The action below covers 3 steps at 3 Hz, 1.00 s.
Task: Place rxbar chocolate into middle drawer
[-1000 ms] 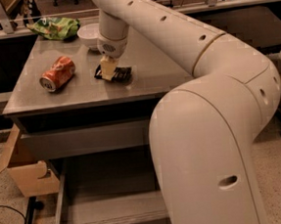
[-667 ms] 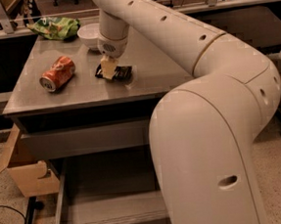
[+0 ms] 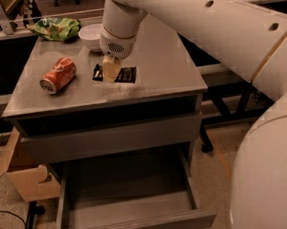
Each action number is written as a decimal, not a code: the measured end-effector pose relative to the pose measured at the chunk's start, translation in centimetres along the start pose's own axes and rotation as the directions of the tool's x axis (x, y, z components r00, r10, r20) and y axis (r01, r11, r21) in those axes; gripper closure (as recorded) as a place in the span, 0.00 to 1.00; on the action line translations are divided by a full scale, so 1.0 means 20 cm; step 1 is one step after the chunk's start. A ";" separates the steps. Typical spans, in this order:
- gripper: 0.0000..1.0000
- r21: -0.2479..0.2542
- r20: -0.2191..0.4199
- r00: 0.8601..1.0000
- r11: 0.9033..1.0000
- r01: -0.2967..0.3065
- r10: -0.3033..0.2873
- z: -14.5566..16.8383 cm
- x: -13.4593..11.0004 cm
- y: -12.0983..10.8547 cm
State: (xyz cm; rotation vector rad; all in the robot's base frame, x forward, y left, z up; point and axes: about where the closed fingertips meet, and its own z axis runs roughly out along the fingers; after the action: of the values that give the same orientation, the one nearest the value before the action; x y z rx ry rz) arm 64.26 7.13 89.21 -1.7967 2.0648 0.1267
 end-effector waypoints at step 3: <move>1.00 -0.077 -0.009 0.997 0.994 0.072 -0.073 0.03 0.01 0.34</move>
Offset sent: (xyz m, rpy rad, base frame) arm -0.0559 0.0060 -0.0192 -0.0259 0.0506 0.0952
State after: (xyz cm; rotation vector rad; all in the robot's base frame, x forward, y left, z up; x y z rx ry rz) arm 57.83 8.29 87.24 -1.9198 2.0244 0.1773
